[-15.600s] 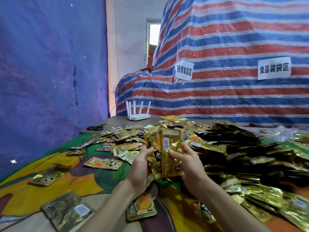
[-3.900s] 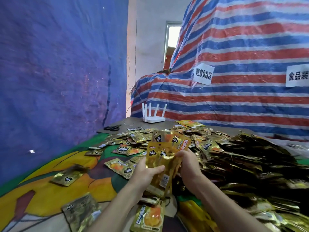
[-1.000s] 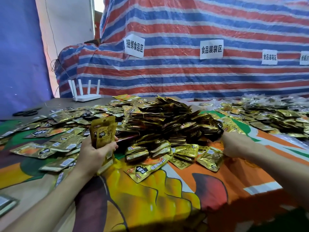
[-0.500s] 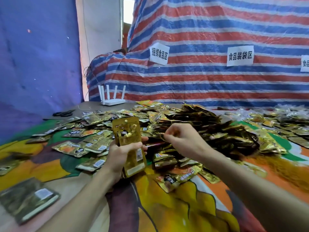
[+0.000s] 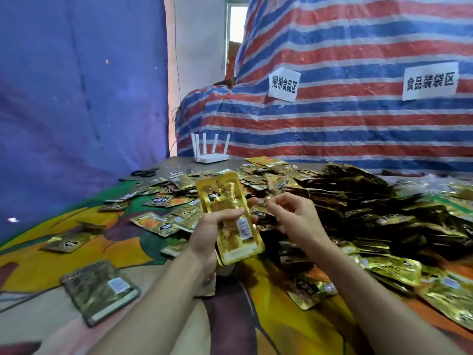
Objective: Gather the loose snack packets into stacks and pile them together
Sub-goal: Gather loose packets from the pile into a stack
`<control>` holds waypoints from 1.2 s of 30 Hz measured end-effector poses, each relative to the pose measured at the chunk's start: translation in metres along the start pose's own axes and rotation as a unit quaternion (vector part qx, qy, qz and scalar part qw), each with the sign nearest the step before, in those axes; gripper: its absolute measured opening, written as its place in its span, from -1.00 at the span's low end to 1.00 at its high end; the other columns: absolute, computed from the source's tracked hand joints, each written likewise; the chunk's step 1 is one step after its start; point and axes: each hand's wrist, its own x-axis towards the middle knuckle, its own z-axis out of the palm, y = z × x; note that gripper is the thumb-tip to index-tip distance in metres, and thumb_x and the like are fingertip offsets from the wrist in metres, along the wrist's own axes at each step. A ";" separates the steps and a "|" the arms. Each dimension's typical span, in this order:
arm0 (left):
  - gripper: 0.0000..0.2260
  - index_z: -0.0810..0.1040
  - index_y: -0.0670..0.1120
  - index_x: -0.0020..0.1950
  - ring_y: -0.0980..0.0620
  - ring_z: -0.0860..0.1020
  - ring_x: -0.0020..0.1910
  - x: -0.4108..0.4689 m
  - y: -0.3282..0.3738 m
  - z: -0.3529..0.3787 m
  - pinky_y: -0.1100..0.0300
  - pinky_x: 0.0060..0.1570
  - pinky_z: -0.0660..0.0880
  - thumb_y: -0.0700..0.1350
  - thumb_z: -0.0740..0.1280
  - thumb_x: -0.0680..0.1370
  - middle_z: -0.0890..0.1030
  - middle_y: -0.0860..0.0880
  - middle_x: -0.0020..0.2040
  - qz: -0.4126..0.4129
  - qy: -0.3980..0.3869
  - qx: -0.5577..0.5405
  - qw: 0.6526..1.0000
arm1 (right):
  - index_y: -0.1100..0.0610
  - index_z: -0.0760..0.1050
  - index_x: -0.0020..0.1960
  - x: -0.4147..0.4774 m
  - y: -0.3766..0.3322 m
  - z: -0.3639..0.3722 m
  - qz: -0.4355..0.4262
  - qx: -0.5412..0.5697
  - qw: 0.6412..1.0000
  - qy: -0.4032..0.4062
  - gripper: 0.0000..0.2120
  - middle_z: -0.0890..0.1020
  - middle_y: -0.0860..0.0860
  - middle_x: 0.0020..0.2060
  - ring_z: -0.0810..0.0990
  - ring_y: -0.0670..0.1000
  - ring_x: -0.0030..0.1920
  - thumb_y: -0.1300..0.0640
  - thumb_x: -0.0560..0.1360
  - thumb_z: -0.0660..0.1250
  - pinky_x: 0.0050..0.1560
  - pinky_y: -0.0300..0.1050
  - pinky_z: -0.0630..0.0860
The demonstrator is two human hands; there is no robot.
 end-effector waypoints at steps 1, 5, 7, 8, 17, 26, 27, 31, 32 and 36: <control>-0.79 0.77 -0.11 -0.05 -0.10 0.67 -0.18 0.000 -0.002 -0.001 -0.03 -0.03 0.62 -0.15 0.39 0.38 0.70 -0.17 -0.10 0.001 0.002 0.011 1.000 | 0.05 0.63 -0.18 -0.002 0.000 -0.001 0.002 0.014 1.000 -0.012 -0.85 0.57 -0.15 -0.43 0.50 -0.12 -0.37 0.12 0.58 0.41 -0.31 -0.16 0.42; -0.62 0.71 -0.12 0.17 -0.07 0.70 -0.09 0.002 -0.008 -0.003 0.00 -0.11 0.64 -0.14 0.43 0.37 0.70 -0.16 0.10 0.014 0.002 0.058 0.998 | 0.15 0.61 -0.15 -0.006 -0.008 -0.003 0.007 0.098 0.993 -0.062 -0.84 0.56 -0.15 -0.49 0.39 -0.13 -0.46 0.23 0.60 0.36 -0.47 -0.26 0.34; -0.63 0.71 -0.15 0.15 -0.11 0.70 -0.10 0.003 -0.009 -0.005 0.00 -0.10 0.62 -0.14 0.45 0.35 0.70 -0.20 0.10 0.015 0.005 0.077 0.997 | 0.20 0.58 -0.15 -0.008 -0.013 -0.003 0.018 0.135 0.986 -0.095 -0.85 0.64 -0.12 -0.43 0.37 -0.12 -0.44 0.28 0.59 0.33 -0.47 -0.29 0.34; -0.65 0.72 -0.17 0.11 -0.14 0.70 -0.11 0.004 -0.009 -0.006 -0.01 -0.11 0.63 -0.13 0.46 0.33 0.70 -0.23 0.06 0.010 0.008 0.083 0.996 | 0.18 0.58 -0.18 -0.008 -0.014 -0.004 0.020 0.128 0.987 -0.095 -0.83 0.68 -0.09 -0.37 0.40 -0.12 -0.43 0.27 0.58 0.33 -0.44 -0.28 0.36; -0.68 0.74 -0.14 0.07 -0.14 0.69 -0.13 0.001 -0.010 -0.003 -0.01 -0.12 0.64 -0.15 0.49 0.33 0.70 -0.20 -0.06 -0.040 -0.060 0.083 0.994 | 0.08 0.59 -0.23 -0.008 -0.003 -0.008 -0.027 -0.049 0.997 -0.060 -0.81 0.59 -0.16 -0.40 0.51 -0.27 -0.41 0.15 0.56 0.38 -0.37 -0.41 0.39; -0.56 0.65 -0.16 0.14 -0.14 0.55 -0.14 -0.004 -0.008 0.001 -0.05 -0.11 0.60 -0.21 0.57 0.27 0.58 -0.15 -0.10 -0.036 -0.183 -0.065 0.980 | 0.16 0.43 -0.34 -0.010 -0.019 -0.023 0.077 0.395 0.878 -0.258 -0.91 0.51 0.11 -0.29 0.58 0.16 -0.12 0.14 0.26 0.23 0.12 0.06 0.40; -0.56 0.64 -0.16 0.13 -0.15 0.53 -0.13 -0.005 -0.008 0.003 -0.05 -0.11 0.60 -0.21 0.58 0.26 0.56 -0.15 -0.11 -0.041 -0.188 -0.066 0.979 | 0.16 0.42 -0.35 -0.011 -0.019 -0.024 0.077 0.416 0.869 -0.256 -0.90 0.48 0.11 -0.32 0.58 0.17 -0.14 0.15 0.29 0.19 0.12 0.06 0.40; -0.61 0.57 -0.14 0.17 -0.12 0.48 -0.12 -0.006 -0.007 0.006 -0.06 -0.09 0.60 -0.24 0.47 0.35 0.53 -0.10 -0.10 -0.032 -0.192 -0.108 0.975 | 0.19 0.50 -0.27 -0.011 -0.023 -0.030 0.067 0.500 0.834 -0.221 -0.81 0.42 0.05 -0.43 0.49 0.11 -0.23 0.23 0.37 0.12 0.12 0.01 0.47; -0.63 0.58 -0.13 0.20 -0.09 0.51 -0.15 -0.005 -0.008 0.004 -0.06 -0.08 0.60 -0.24 0.42 0.39 0.55 -0.08 -0.09 -0.020 -0.188 -0.113 0.975 | 0.21 0.54 -0.18 -0.010 -0.023 -0.029 0.068 0.517 0.824 -0.221 -0.80 0.42 0.03 -0.45 0.50 0.08 -0.28 0.25 0.39 0.14 0.09 0.00 0.52; -0.60 0.70 -0.19 0.05 -0.16 0.63 -0.17 -0.001 -0.009 -0.002 -0.07 -0.11 0.62 -0.17 0.59 0.24 0.64 -0.16 -0.11 -0.036 -0.155 -0.073 0.984 | 0.14 0.63 0.21 -0.008 -0.021 -0.021 0.085 0.485 0.839 -0.231 -0.66 0.66 0.05 -0.22 0.59 0.07 -0.29 0.32 0.49 0.28 -0.22 -0.11 0.64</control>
